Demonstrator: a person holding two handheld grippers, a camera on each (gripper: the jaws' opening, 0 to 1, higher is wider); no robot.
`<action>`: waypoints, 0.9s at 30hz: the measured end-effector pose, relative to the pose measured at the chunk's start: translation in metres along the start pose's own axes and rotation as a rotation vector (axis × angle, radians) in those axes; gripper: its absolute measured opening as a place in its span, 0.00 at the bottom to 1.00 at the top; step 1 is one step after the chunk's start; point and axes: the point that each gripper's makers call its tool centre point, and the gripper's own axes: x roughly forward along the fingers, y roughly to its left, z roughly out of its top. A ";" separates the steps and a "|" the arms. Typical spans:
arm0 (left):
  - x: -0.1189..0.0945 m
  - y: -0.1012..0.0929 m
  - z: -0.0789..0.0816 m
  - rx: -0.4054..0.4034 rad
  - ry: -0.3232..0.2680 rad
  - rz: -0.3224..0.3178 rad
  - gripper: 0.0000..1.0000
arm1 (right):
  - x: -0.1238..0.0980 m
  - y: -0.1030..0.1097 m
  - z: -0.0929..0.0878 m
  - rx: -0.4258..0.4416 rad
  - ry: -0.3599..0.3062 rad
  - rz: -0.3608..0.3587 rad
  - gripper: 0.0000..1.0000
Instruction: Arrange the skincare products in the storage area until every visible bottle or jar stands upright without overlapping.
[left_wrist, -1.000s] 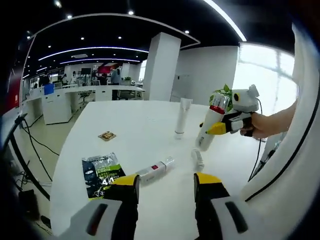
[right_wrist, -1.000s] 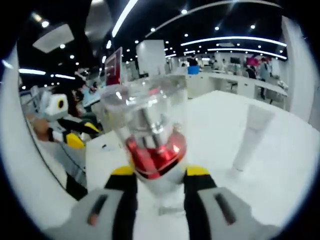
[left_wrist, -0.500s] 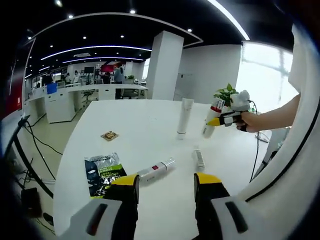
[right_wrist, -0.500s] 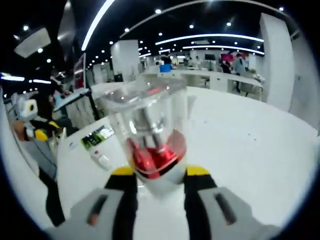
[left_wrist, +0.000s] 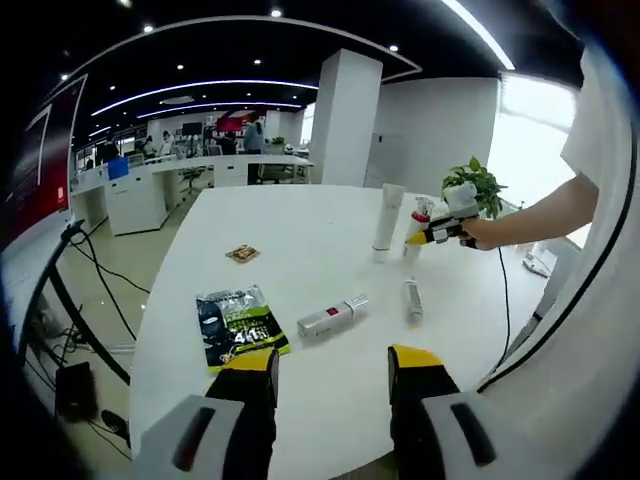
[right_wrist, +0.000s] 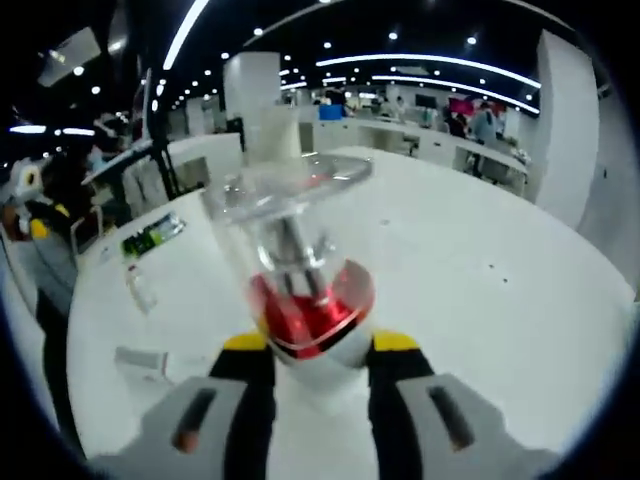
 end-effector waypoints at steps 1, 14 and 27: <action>0.000 -0.001 0.000 0.000 -0.002 -0.001 0.45 | 0.001 0.000 0.004 0.001 -0.020 0.015 0.32; -0.006 0.002 -0.010 -0.015 0.008 0.036 0.45 | 0.010 0.007 0.014 0.048 -0.098 0.142 0.33; -0.017 -0.002 -0.022 -0.027 0.008 0.077 0.45 | 0.021 0.013 0.022 -0.022 -0.106 0.207 0.34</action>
